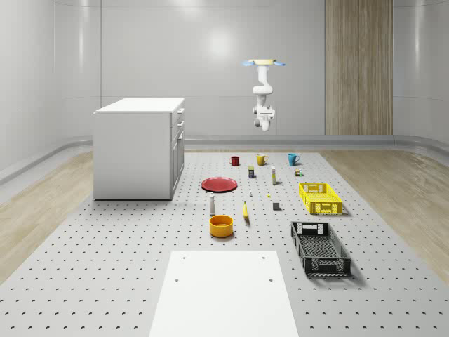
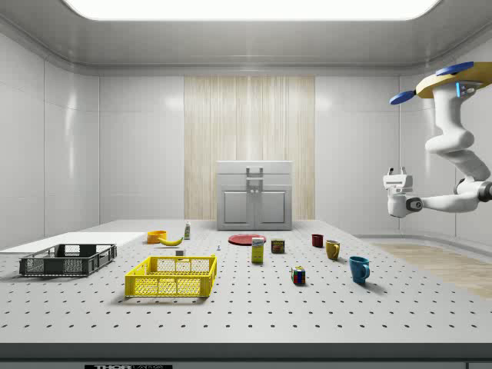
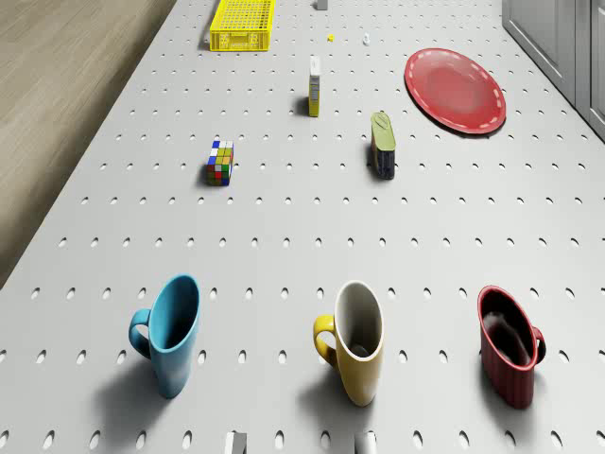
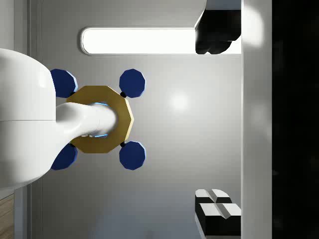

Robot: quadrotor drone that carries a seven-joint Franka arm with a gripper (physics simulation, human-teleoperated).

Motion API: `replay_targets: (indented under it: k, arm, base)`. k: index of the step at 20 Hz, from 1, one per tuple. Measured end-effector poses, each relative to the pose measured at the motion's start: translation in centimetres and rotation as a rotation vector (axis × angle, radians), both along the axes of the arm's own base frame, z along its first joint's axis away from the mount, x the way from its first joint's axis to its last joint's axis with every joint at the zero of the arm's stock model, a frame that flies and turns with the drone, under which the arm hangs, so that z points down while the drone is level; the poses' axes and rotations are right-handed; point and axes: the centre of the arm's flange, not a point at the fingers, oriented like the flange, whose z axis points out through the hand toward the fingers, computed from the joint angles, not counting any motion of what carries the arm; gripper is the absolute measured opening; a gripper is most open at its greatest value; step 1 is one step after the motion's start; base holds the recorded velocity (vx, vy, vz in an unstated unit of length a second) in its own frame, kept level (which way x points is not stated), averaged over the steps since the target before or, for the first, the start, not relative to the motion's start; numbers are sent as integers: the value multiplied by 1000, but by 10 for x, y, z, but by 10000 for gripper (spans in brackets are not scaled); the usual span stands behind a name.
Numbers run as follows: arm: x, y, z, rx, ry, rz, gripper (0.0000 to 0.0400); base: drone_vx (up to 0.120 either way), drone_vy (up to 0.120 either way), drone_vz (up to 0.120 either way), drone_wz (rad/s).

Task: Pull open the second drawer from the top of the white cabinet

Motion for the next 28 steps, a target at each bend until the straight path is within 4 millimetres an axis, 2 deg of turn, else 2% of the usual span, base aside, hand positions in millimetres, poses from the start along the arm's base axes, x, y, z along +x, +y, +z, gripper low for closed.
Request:
replay_targets:
  k: [3, 6, 11, 17, 18, 20, 23, 25, 28]
  arm:
    - [-3, 0, 23, 0, -2, 0, 337]
    - [-4, 0, 43, 0, -5, 0, 317]
    - [-2, 0, 71, 0, -9, 0, 305]
    - [-1, 0, 87, 0, -13, 0, 301]
    - [0, -4, 88, 46, -14, -2, 301]
    - [0, -35, 83, 369, -10, -2, 305]
    - [1, -71, 60, 806, -6, 0, 307]
    - [1, -84, 44, 1023, -4, 2, 306]
    - [1, -94, 24, 1246, -3, 3, 304]
  base:
    - [0, 0, 0, 0]
    - [0, 0, 0, 0]
    - [0, 0, 0, 0]
    - [0, 0, 0, 0]
    - [0, 0, 0, 0]
    - [40, -60, 0, 0]
    - [120, -120, 13, 0]
    - [120, -120, 120, 0]
    - [120, -120, 120, 0]
